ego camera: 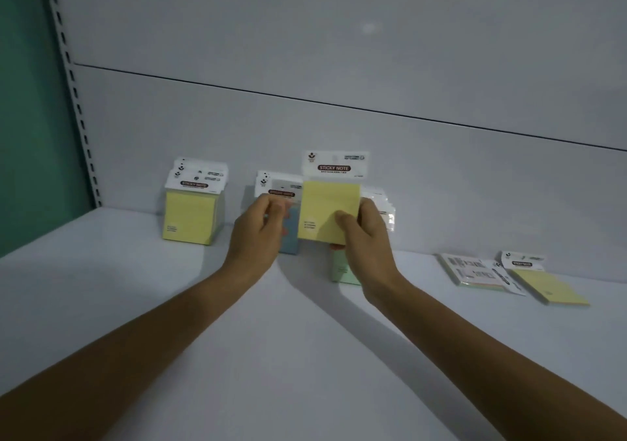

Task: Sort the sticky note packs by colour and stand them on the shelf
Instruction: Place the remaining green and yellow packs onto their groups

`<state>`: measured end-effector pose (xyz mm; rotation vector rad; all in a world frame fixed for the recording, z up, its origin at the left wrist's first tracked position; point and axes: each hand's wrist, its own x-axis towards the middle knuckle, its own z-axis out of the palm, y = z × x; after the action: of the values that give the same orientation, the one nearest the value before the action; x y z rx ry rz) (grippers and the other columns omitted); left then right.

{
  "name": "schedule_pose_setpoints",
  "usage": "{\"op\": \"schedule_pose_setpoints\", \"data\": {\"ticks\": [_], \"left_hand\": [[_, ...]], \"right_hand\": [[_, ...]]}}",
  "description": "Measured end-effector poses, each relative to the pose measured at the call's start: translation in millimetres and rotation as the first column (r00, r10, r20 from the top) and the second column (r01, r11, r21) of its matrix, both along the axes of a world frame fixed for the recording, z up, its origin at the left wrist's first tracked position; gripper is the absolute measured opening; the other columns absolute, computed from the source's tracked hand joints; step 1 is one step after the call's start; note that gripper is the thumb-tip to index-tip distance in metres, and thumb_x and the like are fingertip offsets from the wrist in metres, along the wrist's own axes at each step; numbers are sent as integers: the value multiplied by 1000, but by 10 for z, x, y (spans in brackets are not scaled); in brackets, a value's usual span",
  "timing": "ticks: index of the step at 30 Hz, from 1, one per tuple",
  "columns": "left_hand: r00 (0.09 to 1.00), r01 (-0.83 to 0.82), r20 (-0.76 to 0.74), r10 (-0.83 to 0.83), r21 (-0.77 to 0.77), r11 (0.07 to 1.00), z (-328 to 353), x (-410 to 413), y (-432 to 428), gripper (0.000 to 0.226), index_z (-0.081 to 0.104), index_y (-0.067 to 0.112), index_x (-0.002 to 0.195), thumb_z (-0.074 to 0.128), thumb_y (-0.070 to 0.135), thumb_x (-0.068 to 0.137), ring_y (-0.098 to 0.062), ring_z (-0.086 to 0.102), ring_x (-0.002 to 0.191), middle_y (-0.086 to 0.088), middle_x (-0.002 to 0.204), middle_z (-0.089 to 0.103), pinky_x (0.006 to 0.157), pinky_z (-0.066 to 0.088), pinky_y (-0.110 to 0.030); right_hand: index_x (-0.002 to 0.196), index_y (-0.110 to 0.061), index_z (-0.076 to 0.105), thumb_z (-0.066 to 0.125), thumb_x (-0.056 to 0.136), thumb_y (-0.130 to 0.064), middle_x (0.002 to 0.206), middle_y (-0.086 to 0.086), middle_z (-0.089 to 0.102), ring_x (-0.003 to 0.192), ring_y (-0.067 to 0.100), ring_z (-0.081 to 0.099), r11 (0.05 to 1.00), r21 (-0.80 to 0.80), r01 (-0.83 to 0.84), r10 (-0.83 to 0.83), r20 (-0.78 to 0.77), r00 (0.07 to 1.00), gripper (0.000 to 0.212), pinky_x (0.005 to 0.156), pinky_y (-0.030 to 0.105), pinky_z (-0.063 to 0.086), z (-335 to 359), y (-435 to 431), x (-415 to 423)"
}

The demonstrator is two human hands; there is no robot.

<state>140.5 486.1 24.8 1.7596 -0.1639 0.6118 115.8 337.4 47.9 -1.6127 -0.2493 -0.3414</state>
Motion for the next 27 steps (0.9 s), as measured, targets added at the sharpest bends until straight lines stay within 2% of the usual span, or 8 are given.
{"op": "schedule_pose_setpoints", "data": {"ticks": [2, 6, 8, 13, 17, 21, 24, 27], "left_hand": [[997, 59, -48, -64, -98, 993, 9, -51, 182, 27, 60, 24, 91, 37, 33, 99, -21, 63, 81, -2, 89, 65, 72, 54, -37], [995, 95, -45, -94, 31, 995, -1, -74, 568, 7, 56, 29, 85, 55, 30, 92, -16, 65, 83, 2, 85, 67, 76, 56, -41], [997, 70, -31, -69, 44, 997, 1, -49, 784, 8, 56, 29, 85, 60, 25, 90, -16, 64, 81, 3, 83, 66, 77, 54, -43], [1000, 20, -5, -20, 101, 995, -4, -38, 1263, 6, 60, 21, 93, 63, 23, 88, -7, 61, 73, 5, 81, 65, 73, 53, -33], [999, -40, 4, 39, 151, 988, -33, -10, 1568, 11, 60, 21, 97, 62, 26, 88, -6, 61, 76, 10, 82, 64, 71, 50, -26], [991, -135, 13, 136, 246, 960, -68, 67, 1786, 15, 62, 19, 97, 63, 31, 87, -5, 60, 78, 11, 84, 64, 73, 49, -25], [984, -172, 9, 176, 277, 946, -144, 113, 1893, 17, 65, 16, 97, 65, 29, 86, -10, 60, 77, 6, 84, 65, 69, 47, -21], [977, -181, -43, 208, 340, 923, -257, 154, 1957, 15, 64, 18, 95, 67, 28, 84, -14, 62, 77, 6, 83, 65, 67, 47, -21]], "right_hand": [[100, -16, 49, 44, 97, -11, 91, -6, 58, 82, 6, 59, 999, 17, -39, 40, -17, 999, 8, 68, 25, 53, -54, 250, -4], [99, -19, 53, 48, 96, -11, 94, -1, 63, 88, 14, 62, 996, 14, -84, 84, -48, 995, 10, 74, 34, 54, -115, 647, 54], [94, -24, 53, 50, 95, -12, 97, 7, 63, 90, 20, 61, 997, -15, -72, 71, -61, 996, 13, 78, 40, 54, -143, 810, 120], [110, -20, 51, 48, 94, -12, 106, 2, 61, 95, 19, 58, 985, -138, -100, 89, -86, 992, 18, 70, 30, 55, -190, 1211, 224], [112, -15, 52, 50, 93, -15, 106, 7, 63, 97, 25, 61, 957, -286, -38, 26, -45, 999, 20, 84, 48, 53, -214, 1514, 285], [120, -10, 50, 53, 94, -23, 103, 3, 59, 91, 18, 58, 911, -410, 38, -29, 27, 999, 29, 82, 37, 54, -207, 1692, 353], [121, -14, 51, 56, 92, -32, 103, 2, 65, 91, 19, 61, 824, -552, 127, -70, 124, 990, 34, 73, 30, 48, -269, 1724, 410], [115, -19, 48, 61, 88, -32, 90, -3, 62, 87, 18, 62, 816, -560, 145, -95, 118, 989, 33, 69, 30, 47, -429, 1741, 457]]}}
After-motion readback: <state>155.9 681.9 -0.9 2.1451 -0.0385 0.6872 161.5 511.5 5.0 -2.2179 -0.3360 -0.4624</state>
